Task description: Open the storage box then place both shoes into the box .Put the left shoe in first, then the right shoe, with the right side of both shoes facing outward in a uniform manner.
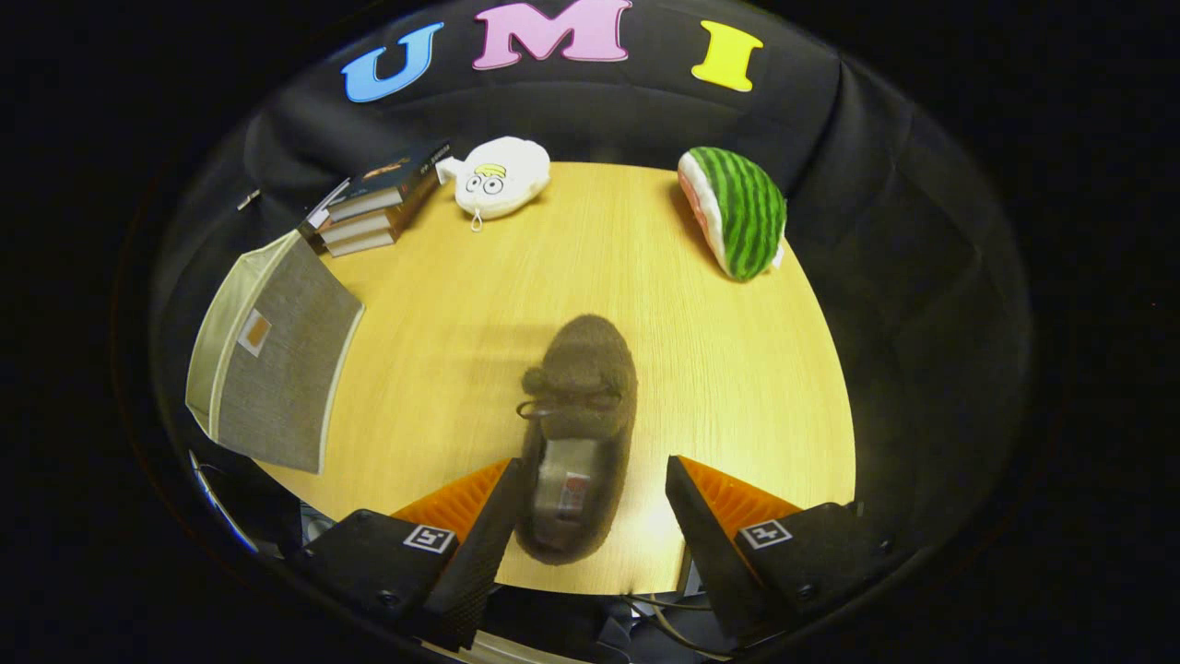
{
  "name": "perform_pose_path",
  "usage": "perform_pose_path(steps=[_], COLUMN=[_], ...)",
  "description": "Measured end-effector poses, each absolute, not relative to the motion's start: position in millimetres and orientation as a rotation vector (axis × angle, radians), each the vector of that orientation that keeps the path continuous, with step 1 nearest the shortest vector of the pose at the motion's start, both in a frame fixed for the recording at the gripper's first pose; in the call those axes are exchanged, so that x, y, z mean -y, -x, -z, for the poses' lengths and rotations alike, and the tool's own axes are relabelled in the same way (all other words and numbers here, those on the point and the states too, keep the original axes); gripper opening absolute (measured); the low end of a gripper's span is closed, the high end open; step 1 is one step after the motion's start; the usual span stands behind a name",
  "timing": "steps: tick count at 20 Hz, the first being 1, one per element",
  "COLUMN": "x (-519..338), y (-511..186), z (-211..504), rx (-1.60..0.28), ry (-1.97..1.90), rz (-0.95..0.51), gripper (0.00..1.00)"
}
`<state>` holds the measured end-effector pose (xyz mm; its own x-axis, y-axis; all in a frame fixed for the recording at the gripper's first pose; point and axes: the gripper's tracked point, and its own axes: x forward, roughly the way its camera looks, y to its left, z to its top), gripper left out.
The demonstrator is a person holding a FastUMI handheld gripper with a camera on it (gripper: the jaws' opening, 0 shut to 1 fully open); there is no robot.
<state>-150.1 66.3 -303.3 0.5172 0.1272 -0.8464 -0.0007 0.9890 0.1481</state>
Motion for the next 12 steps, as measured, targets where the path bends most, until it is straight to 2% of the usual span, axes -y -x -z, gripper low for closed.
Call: perform_pose_path(steps=[1, 4, 8, 9, 12], x=[-64, -56, -64, -68, -69], y=[149, 138, 110, 104, 96], z=[314, 342, 365, 367, 371], rx=[-1.031, -1.047, -1.027, -1.019, -1.012], ry=[-0.130, -0.128, -0.161, -0.165, -0.177], rz=[-0.065, -0.021, -0.022, -0.019, 0.027], gripper=[0.94, 0.78, 0.70, 0.65, 0.38])
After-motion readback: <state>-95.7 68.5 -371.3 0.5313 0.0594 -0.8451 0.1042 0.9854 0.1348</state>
